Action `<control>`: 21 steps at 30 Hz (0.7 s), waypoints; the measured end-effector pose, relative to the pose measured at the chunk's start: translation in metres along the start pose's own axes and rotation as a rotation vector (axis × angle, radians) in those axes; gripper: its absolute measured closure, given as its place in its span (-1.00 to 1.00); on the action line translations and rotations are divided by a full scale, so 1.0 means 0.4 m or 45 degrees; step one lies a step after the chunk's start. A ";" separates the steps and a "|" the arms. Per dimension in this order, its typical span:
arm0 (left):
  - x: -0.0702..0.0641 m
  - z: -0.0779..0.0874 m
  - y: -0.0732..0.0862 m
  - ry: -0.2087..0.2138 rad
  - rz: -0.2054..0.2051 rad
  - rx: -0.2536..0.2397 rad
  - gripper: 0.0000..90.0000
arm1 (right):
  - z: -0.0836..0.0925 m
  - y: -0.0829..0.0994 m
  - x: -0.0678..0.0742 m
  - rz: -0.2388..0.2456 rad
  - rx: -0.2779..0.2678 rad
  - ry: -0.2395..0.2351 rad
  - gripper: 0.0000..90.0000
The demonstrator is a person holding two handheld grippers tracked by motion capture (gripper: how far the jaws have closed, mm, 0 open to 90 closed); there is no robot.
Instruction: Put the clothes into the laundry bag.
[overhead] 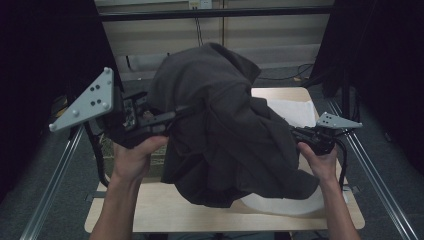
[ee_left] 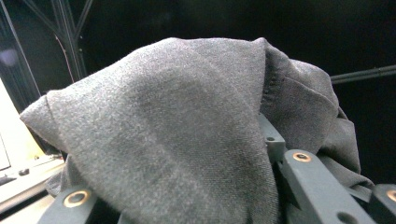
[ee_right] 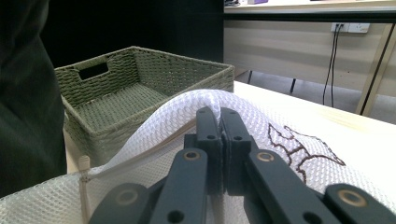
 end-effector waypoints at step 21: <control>-0.087 -0.041 0.348 -0.008 0.077 0.253 0.48 | -0.014 0.011 0.008 0.004 0.033 -0.015 0.98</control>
Point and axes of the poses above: each handheld gripper's, and its own axes: z roughly backward along the jaws, y roughly out of its underside, x roughly to its left, the point moved 9 cm from there along -z, roughly forward along the jaws, and after that the axes turned 11 degrees about -z, right-handed, at the moved point
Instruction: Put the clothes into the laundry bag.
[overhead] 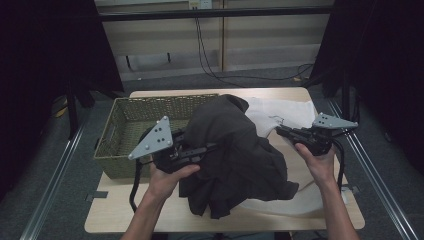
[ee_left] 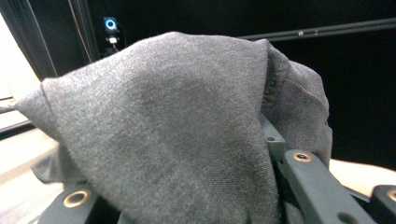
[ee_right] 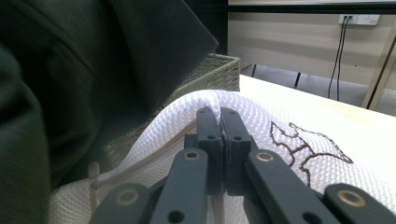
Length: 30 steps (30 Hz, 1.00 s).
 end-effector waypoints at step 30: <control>-0.142 -0.258 0.279 0.249 0.059 0.323 0.47 | -0.015 0.014 0.016 0.025 0.058 -0.006 0.98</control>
Point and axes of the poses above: each handheld gripper's, and its own axes: z roughly backward along the jaws, y roughly out of its underside, x roughly to its left, the point moved 9 cm from there along -z, roughly forward along the jaws, and after that the axes turned 11 degrees about -z, right-handed, at the moved point
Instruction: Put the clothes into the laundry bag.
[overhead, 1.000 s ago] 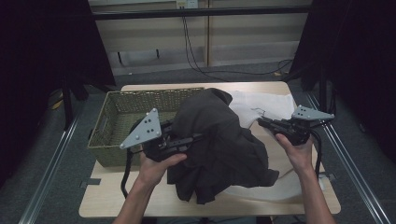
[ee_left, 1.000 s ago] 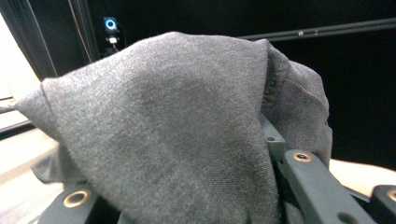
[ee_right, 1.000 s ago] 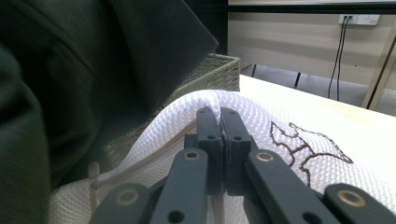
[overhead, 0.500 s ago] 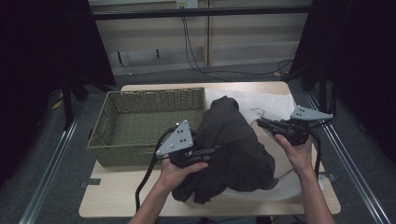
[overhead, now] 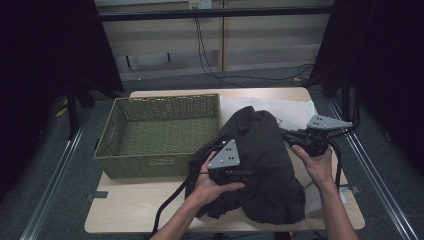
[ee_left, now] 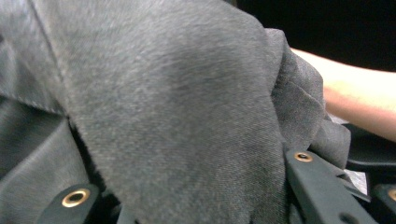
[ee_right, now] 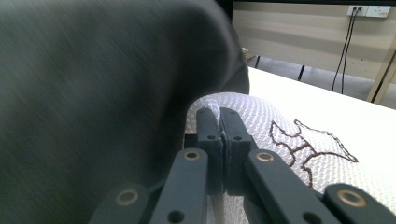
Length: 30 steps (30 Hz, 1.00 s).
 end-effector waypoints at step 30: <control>-0.022 -0.107 0.175 0.054 0.187 0.118 -0.05 | 0.004 -0.011 0.007 -0.018 -0.040 -0.029 0.98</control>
Point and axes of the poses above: each handheld gripper's, and its own axes: z roughly backward along the jaws, y roughly out of its underside, x roughly to its left, the point moved 9 cm from there along -z, roughly forward along the jaws, and after that the axes turned 11 degrees about -z, right-handed, at the moved point
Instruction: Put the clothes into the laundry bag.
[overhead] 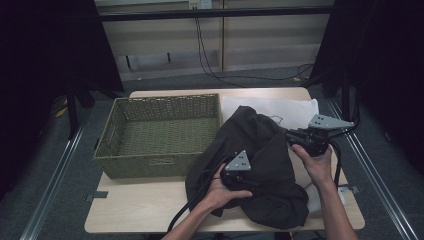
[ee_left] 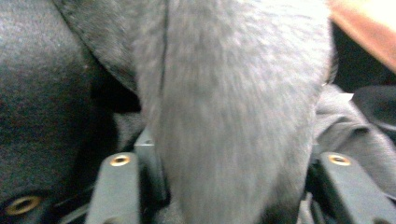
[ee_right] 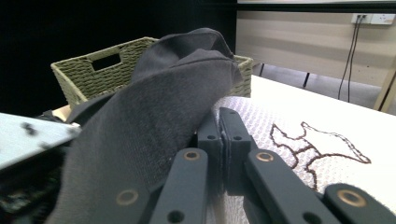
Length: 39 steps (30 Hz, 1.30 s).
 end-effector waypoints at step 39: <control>0.275 0.269 -0.124 -0.186 0.147 -0.079 -0.38 | 0.004 -0.007 -0.004 -0.009 -0.013 0.005 0.98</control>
Point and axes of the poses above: each handheld gripper's, and its own axes: z roughly backward along the jaws, y roughly out of its underside, x roughly to its left, the point moved 9 cm from there along -z, roughly forward along the jaws, and after that the axes turned 11 degrees about -z, right-handed, at the moved point
